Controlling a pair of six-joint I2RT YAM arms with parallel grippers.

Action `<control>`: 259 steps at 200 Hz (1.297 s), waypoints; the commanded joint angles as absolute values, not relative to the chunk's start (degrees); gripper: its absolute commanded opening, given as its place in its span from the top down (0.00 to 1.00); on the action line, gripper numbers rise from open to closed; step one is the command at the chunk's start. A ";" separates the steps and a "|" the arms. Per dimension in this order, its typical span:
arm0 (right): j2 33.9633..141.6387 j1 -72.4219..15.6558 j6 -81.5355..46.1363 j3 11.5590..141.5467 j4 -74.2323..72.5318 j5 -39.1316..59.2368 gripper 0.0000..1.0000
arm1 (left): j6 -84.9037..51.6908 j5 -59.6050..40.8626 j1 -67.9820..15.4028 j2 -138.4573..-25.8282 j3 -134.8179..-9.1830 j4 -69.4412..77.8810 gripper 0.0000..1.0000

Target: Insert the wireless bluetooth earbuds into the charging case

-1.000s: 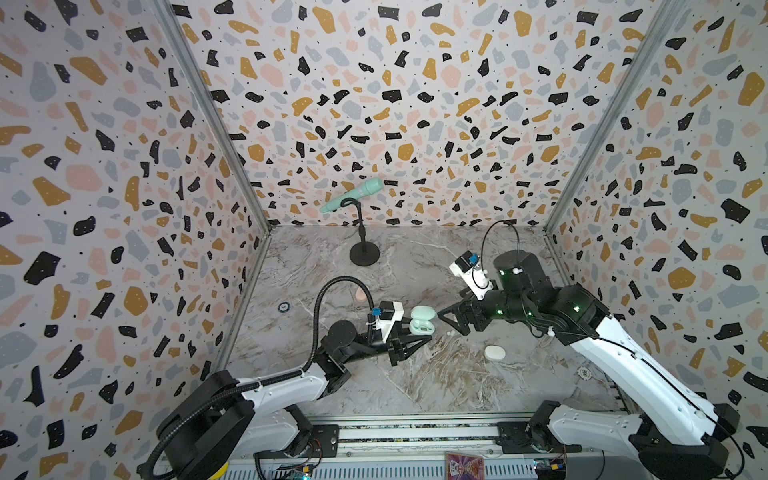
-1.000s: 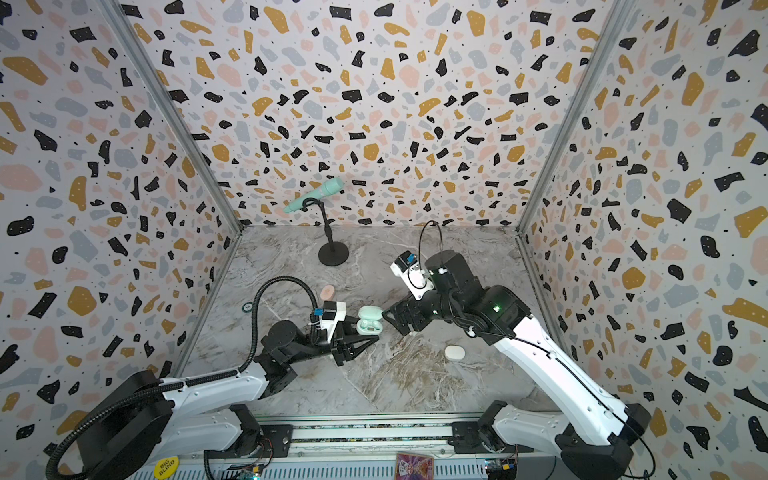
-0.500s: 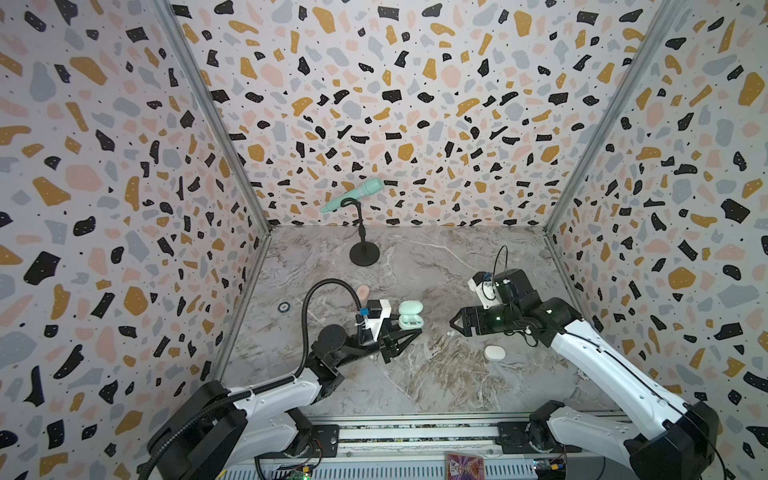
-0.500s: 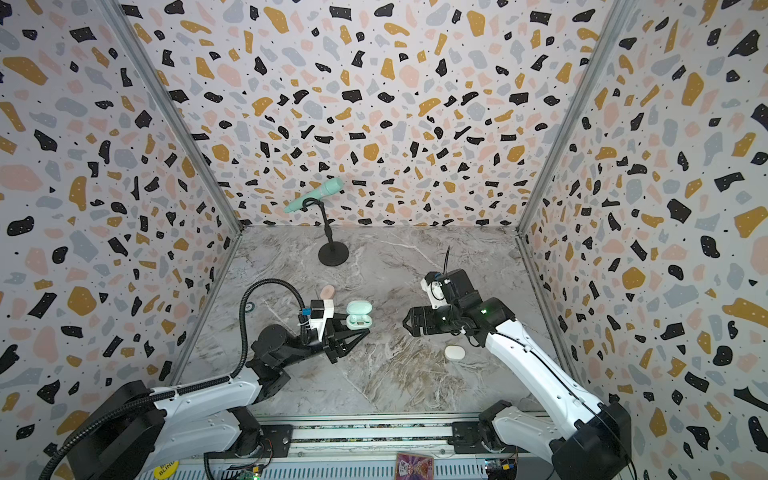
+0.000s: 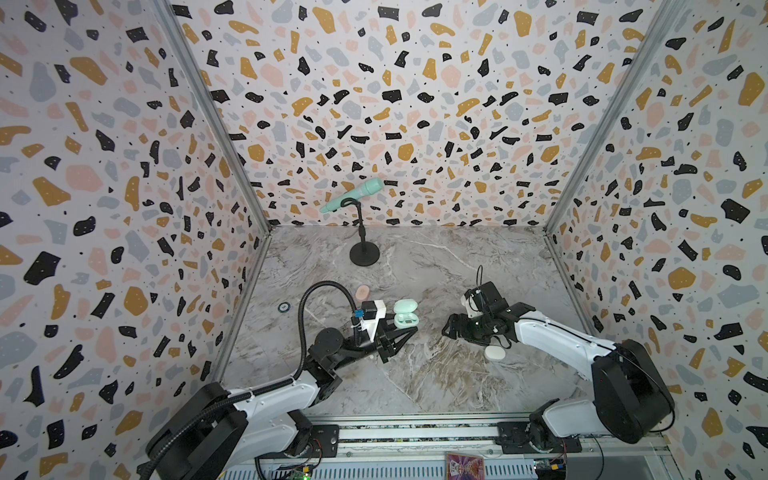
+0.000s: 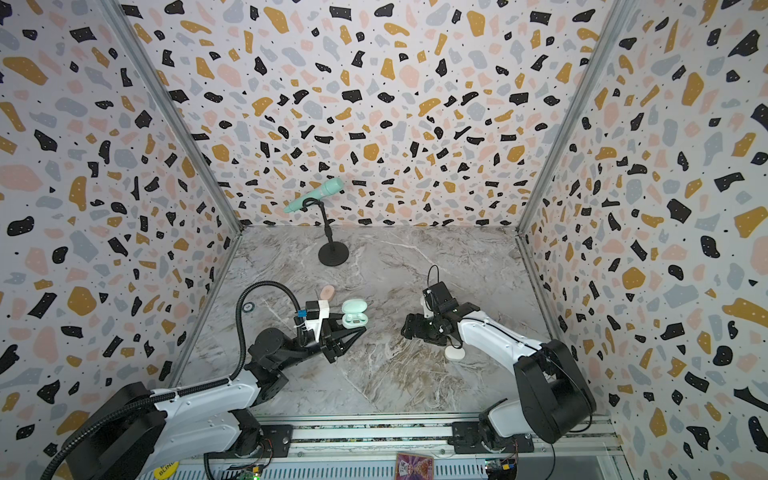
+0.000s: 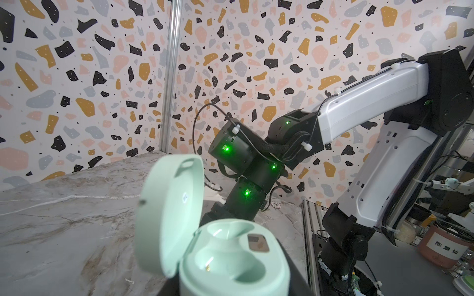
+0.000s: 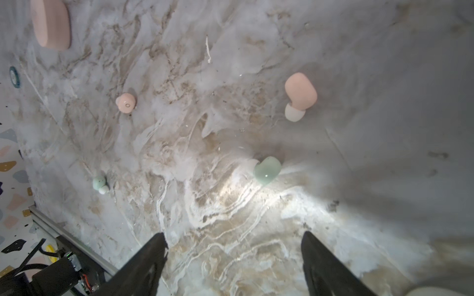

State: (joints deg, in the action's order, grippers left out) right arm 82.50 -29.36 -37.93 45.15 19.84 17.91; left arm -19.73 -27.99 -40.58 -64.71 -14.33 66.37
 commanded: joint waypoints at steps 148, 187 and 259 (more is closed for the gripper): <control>90.88 -29.91 -41.83 45.74 10.85 19.73 0.23 | -18.90 -29.51 -37.79 -68.66 -12.74 77.43 0.70; 90.38 -31.13 -42.73 47.49 10.72 21.21 0.23 | -18.70 -29.53 -37.62 -68.02 -12.66 76.65 0.70; 92.54 -35.17 -44.83 52.29 8.56 23.30 0.23 | -18.64 -29.31 -37.53 -67.68 -12.47 76.49 0.70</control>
State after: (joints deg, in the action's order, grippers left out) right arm 91.44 -34.37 -43.68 49.84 8.95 22.11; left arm -19.27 -28.49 -37.93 -68.49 -12.73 72.12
